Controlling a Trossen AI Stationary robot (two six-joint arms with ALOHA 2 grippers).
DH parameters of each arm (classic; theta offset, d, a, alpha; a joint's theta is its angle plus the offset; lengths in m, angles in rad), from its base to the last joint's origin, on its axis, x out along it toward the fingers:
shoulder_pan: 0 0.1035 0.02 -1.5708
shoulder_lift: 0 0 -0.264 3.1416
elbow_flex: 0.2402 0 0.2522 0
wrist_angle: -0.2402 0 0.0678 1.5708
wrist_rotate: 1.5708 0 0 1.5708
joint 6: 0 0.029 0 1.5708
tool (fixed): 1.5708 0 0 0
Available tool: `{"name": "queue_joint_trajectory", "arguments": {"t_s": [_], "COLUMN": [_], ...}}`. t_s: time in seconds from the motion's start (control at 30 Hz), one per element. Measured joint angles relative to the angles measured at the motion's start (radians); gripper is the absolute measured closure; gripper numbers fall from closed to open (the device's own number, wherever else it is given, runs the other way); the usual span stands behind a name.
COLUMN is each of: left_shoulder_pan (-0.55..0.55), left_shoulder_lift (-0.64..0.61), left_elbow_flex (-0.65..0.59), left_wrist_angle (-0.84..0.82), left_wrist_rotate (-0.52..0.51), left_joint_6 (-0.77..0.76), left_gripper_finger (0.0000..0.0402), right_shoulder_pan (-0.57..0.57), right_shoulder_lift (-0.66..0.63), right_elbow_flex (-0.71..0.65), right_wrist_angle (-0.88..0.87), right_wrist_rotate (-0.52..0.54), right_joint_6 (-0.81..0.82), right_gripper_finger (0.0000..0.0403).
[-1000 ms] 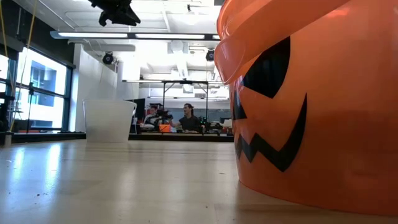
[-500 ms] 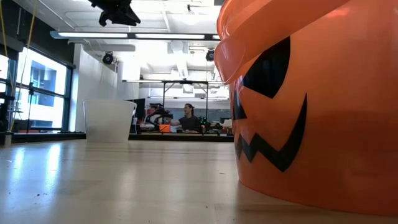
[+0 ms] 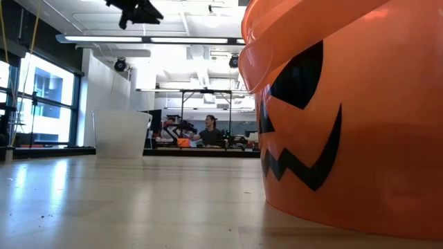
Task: Organize candy in baskets
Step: Return to Home Position
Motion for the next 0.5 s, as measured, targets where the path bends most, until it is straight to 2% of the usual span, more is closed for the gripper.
{"name": "queue_joint_trajectory", "arguments": {"t_s": [0.17,0.3,0.5], "left_shoulder_pan": [-0.091,-0.186,-0.317], "left_shoulder_lift": [0.0,0.0,0.0], "left_elbow_flex": [0.0,0.0,0.0], "left_wrist_angle": [-0.024,-0.098,-0.232], "left_wrist_rotate": [0.114,0.115,0.082], "left_joint_6": [-0.06,-0.075,-0.157], "left_gripper_finger": [0.0302,0.0302,0.0302], "right_shoulder_pan": [-0.118,-0.207,-0.285], "right_shoulder_lift": [0.0,-0.002,-0.014], "right_elbow_flex": [0.0,0.0,0.0], "right_wrist_angle": [-0.172,-0.221,-0.188], "right_wrist_rotate": [0.155,0.252,0.292], "right_joint_6": [-0.213,-0.374,-0.658], "right_gripper_finger": [0.0274,0.0275,0.0275]}}
